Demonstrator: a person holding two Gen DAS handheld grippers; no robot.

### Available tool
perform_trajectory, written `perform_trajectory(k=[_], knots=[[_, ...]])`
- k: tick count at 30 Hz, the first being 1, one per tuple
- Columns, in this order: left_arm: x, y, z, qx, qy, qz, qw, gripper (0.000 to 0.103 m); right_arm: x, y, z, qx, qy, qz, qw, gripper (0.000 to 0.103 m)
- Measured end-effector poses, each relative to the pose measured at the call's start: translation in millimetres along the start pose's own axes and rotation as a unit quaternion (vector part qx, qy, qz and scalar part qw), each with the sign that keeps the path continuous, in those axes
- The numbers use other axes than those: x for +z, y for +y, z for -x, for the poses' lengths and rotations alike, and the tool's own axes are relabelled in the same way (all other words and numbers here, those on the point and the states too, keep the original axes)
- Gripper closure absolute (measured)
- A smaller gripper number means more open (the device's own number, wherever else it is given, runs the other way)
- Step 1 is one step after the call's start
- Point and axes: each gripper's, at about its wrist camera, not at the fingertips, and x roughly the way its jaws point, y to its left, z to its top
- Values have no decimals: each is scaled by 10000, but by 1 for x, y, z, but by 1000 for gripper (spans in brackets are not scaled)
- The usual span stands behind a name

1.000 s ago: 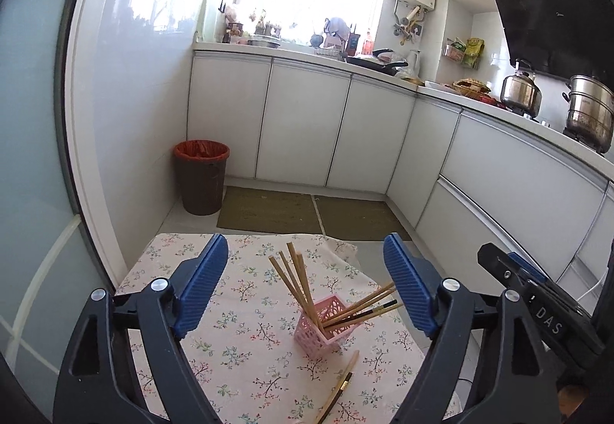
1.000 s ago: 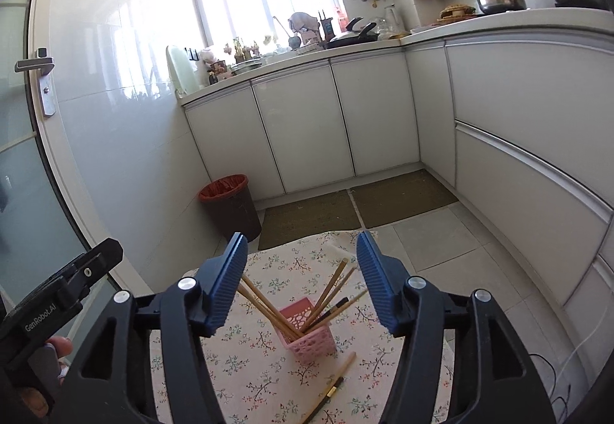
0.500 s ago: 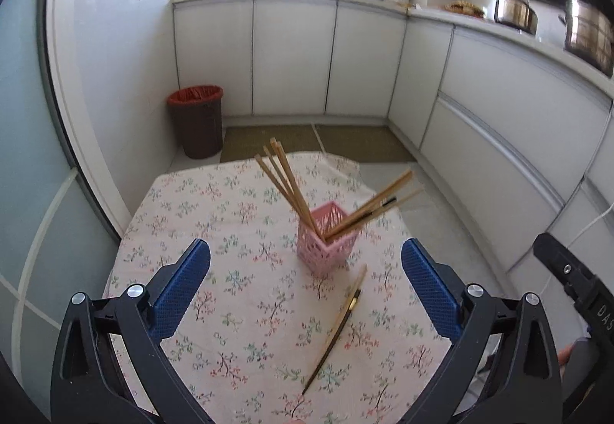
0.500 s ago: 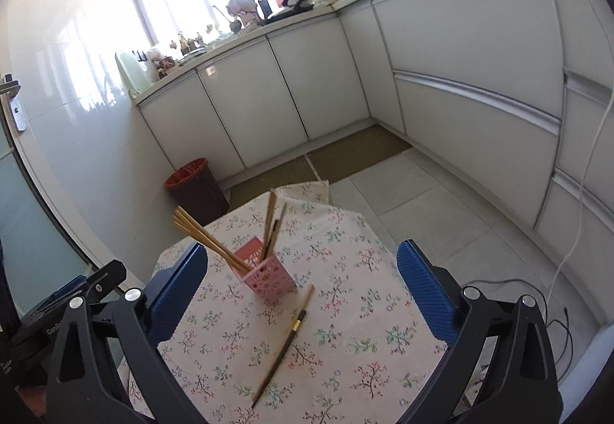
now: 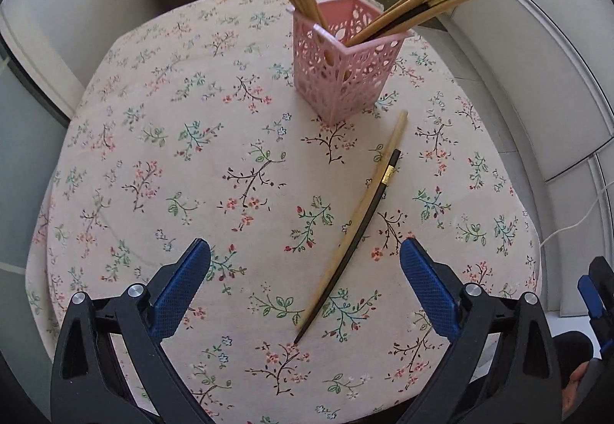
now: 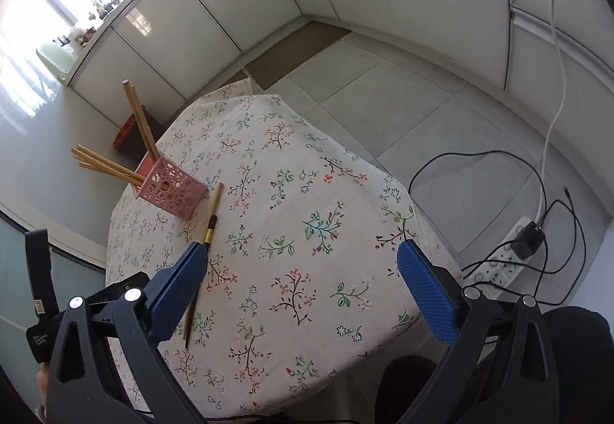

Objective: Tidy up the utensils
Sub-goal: 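Move both grippers down toward the black-tipped chopstick on the tablecloth, then close the left gripper on the plain chopstick while the right grasps the black one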

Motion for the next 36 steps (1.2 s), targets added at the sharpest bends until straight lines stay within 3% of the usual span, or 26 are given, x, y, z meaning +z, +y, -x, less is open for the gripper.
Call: perform_trajectory(k=[2, 7, 10, 14, 15, 18, 21, 23, 27, 31, 34, 36], knots=[[6, -3, -8, -53, -38, 76, 9999, 10, 1, -4, -6, 44, 42, -80, 9999, 7], [18, -29, -23, -42, -566, -44, 9984, 15, 1, -8, -19, 88, 188, -99, 9997, 7], [25, -43, -44, -283, -439, -153, 9985, 16, 1, -13, -26, 60, 311, -140, 9994, 7], [36, -51, -61, -88, -486, -231, 9985, 19, 6, -21, -32, 9, 350, -269, 9990, 7], [38, -53, -64, -129, -456, -245, 9986, 24, 7, -23, -33, -2, 356, -293, 9989, 7], [42, -60, -77, -121, -294, -405, 9987, 59, 8, -25, -39, -26, 426, -346, 9985, 7], [42, -66, -86, 9, -325, -474, 9983, 69, 7, -26, -45, -19, 534, -360, 9979, 7], [42, -74, -85, -112, -357, -697, 9969, 81, 7, -25, -45, -34, 536, -340, 9980, 7], [33, -92, -82, -491, -223, -1434, 9882, 89, 7, -27, -45, -68, 534, -382, 9978, 7], [13, -109, -72, -945, -216, -2153, 9717, 90, 7, -31, -47, -83, 613, -477, 9969, 7], [6, -113, -65, -1253, -117, -2317, 9646, 89, 5, -31, -50, -126, 679, -511, 9963, 7], [-3, -116, -64, -1269, 3, -2471, 9606, 87, 5, -32, -51, -144, 720, -535, 9959, 7]])
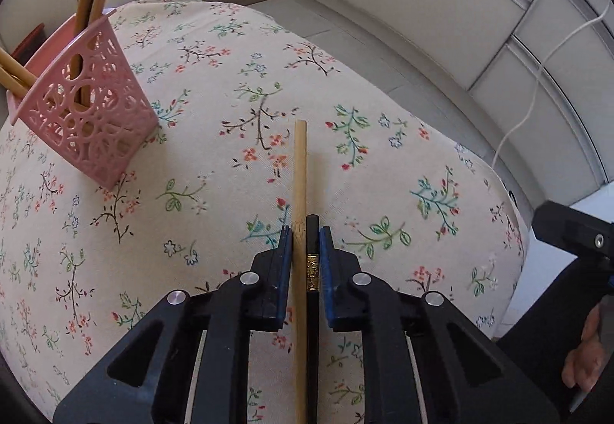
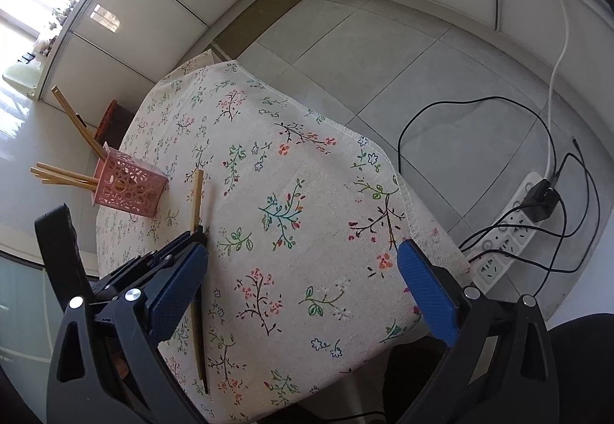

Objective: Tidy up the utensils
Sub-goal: 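Close the left gripper on the plain chopstick while the right grasps the black one, then lift both held chopsticks up over the pink cup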

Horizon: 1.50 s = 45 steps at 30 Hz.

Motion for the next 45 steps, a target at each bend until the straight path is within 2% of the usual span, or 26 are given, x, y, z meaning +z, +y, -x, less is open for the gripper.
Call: perform_trajectory(k=[2, 6, 8, 11, 12, 13, 15, 18, 22, 26, 29, 31, 33, 34, 35, 36, 38, 41, 45], knots=[[0, -3, -3, 37, 133, 45, 9999, 86, 0, 0, -2, -1, 36, -22, 10000, 7], [18, 3, -14, -40, 353, 506, 9981, 79, -1, -1, -3, -22, 63, -19, 10000, 7], [30, -3, -19, 56, 438, 538, 9976, 74, -1, -1, -4, -41, 61, -14, 10000, 7], [45, -11, -27, 340, 461, 534, 9969, 74, 0, -4, -6, -44, 88, -50, 9999, 7], [49, -14, -29, 426, 429, 505, 9969, 81, 0, -4, -6, -49, 88, -43, 9999, 7], [52, -16, -31, 536, 408, 464, 9966, 95, -1, -3, -6, -55, 79, -24, 10000, 7], [57, -20, -32, 617, 329, 385, 9968, 96, -1, 0, -6, -75, 84, 28, 9999, 7], [52, -21, -8, 522, -180, 342, 9979, 97, -3, 6, -9, -67, 164, 64, 9998, 7], [37, -12, 46, 433, -799, 331, 9953, 97, -4, 26, -19, -151, 333, 249, 9990, 7], [5, 1, 105, 456, -1380, 354, 9887, 97, -6, 63, -36, -397, 522, 696, 9954, 7], [-22, 11, 146, 640, -1838, 396, 9801, 96, -13, 99, -58, -716, 781, 1106, 9882, 9], [-39, 18, 173, 756, -2148, 471, 9726, 96, -21, 120, -74, -1054, 927, 1432, 9797, 16], [-50, 25, 197, 889, -2392, 519, 9655, 96, -33, 132, -96, -1322, 1257, 1667, 9690, 40], [-56, 29, 208, 926, -2491, 546, 9625, 96, -39, 141, -96, -1518, 1023, 1808, 9663, 40], [-60, 32, 219, 975, -2590, 576, 9592, 96, -44, 146, -98, -1628, 966, 1899, 9634, 58], [-63, 36, 227, 1027, -2687, 608, 9558, 96, -47, 150, -99, -1706, 888, 1955, 9616, 69], [-69, 43, 241, 1060, -2836, 704, 9505, 96, -47, 150, -100, -1525, 981, 1834, 9662, 95], [-73, 55, 252, 1019, -2930, 887, 9465, 96, -40, 139, -89, -928, 1000, 1351, 9814, 96], [-75, 61, 264, 884, -3032, 1007, 9435, 96, -36, 143, -35, -375, 407, 1553, 9863, 96]])
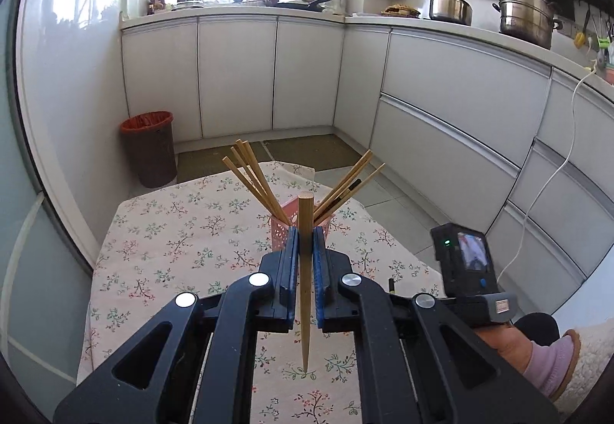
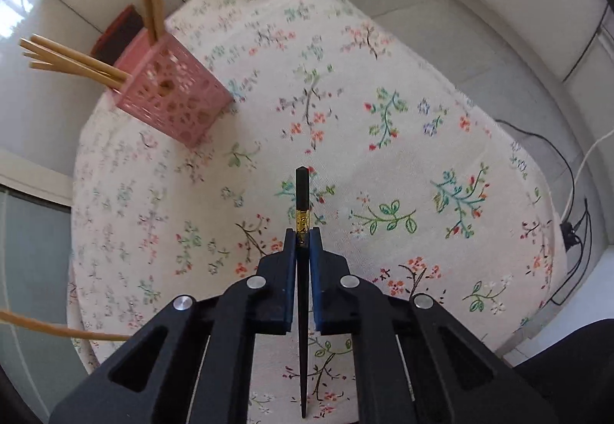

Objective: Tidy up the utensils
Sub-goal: 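Lift both held chopsticks up over the pink cup, then lower the chopsticks into the pink cup and open both grippers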

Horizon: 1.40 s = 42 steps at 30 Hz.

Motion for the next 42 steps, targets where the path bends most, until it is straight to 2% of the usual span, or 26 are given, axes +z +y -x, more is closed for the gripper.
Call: perform_trajectory(k=[3, 7, 13, 20, 26, 33, 39, 42], knots=[[5, 3, 8, -53, -60, 144, 9999, 96, 0, 4, 45, 211, -484, 258, 9983, 96], [10, 1, 11, -90, -82, 254, 9996, 96, 6, 14, 88, 388, -886, 563, 9937, 96], [24, -1, 18, -73, -151, 339, 9993, 96, 20, 27, 132, 628, -1197, 766, 9879, 96], [60, -8, 19, -13, -384, 298, 9988, 97, 42, 36, 169, 894, -1571, 784, 9804, 96], [92, -9, -7, 194, -601, 414, 9971, 97, 60, 33, 185, 1048, -1773, 707, 9760, 96], [121, -6, -56, 573, -753, 610, 9936, 97, 78, 31, 180, 1175, -1795, 737, 9739, 96], [131, -2, -100, 806, -736, 614, 9921, 96, 91, 28, 170, 1214, -1787, 746, 9735, 96], [126, 1, -121, 857, -603, 601, 9927, 96, 95, 29, 165, 1228, -1771, 767, 9735, 96]])
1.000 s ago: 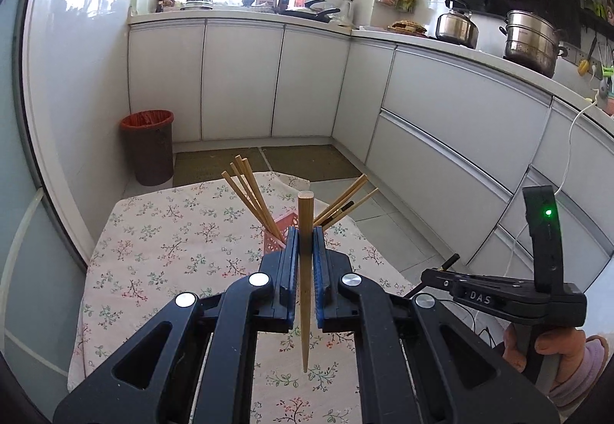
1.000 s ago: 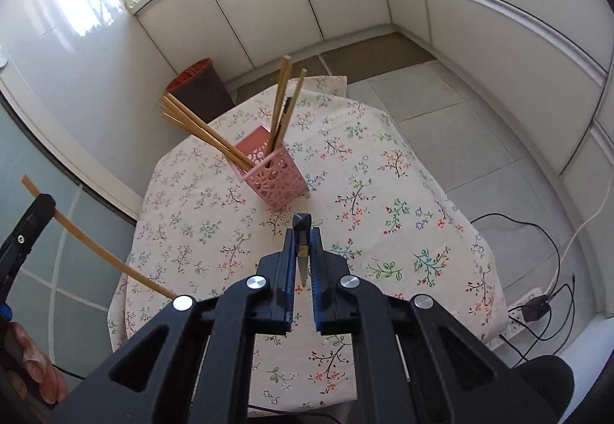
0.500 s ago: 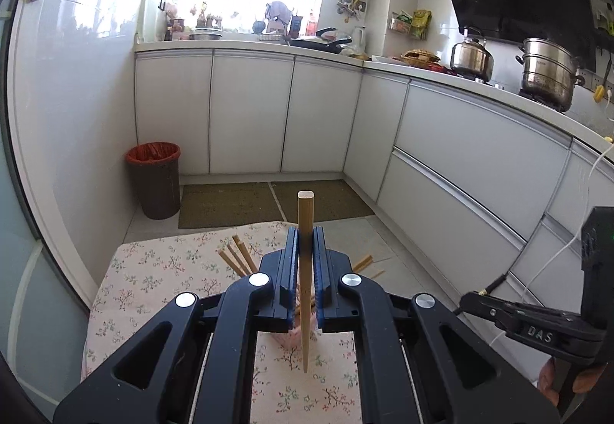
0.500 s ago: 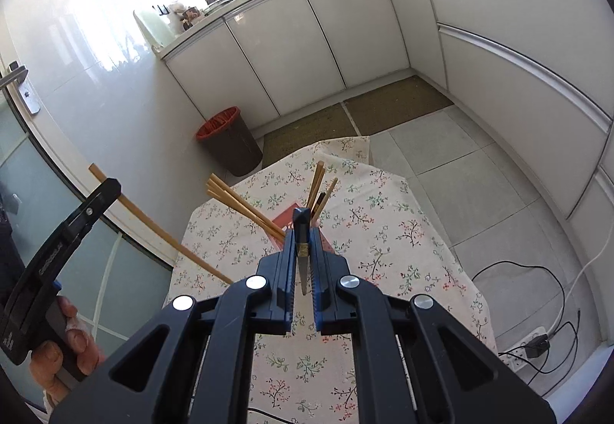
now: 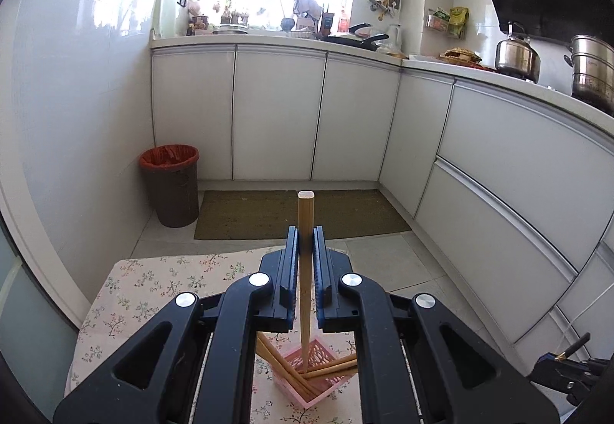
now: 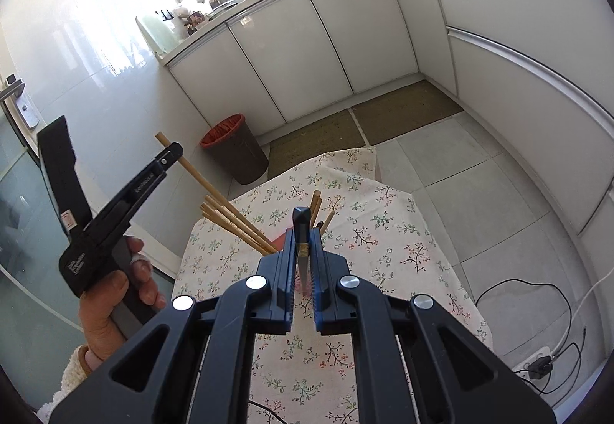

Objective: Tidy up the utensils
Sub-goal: 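Lower the chopsticks into the pink cup and open both grippers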

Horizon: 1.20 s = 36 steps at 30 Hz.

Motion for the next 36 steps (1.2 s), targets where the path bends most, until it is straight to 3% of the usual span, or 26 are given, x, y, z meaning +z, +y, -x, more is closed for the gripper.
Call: perform_trajectory(k=[3, 6, 7, 13, 20, 31, 36], knots=[[-13, 2, -16, -75, 323, 3, 9995, 93, 2, 4, -5, 27, 24, 45, 10000, 96], [-20, 12, -10, -10, 320, 171, 9993, 64, 5, 8, -7, 59, 9, 77, 10000, 96], [-19, 18, -2, 2, 228, 297, 9993, 62, 7, 9, -7, 63, -1, 85, 9999, 96], [-7, 55, 39, 35, -120, 914, 9957, 56, 14, 31, -13, 56, -119, 276, 9995, 96], [-30, 98, 70, 38, -126, 1596, 9871, 52, 21, 63, -45, -215, -289, 721, 9967, 96], [-58, 120, 70, -6, 91, 1658, 9861, 51, 11, 81, -112, -544, -79, 1034, 9931, 96], [-63, 115, 62, -119, 272, 1557, 9874, 51, 9, 81, -117, -566, -38, 1040, 9930, 88]])
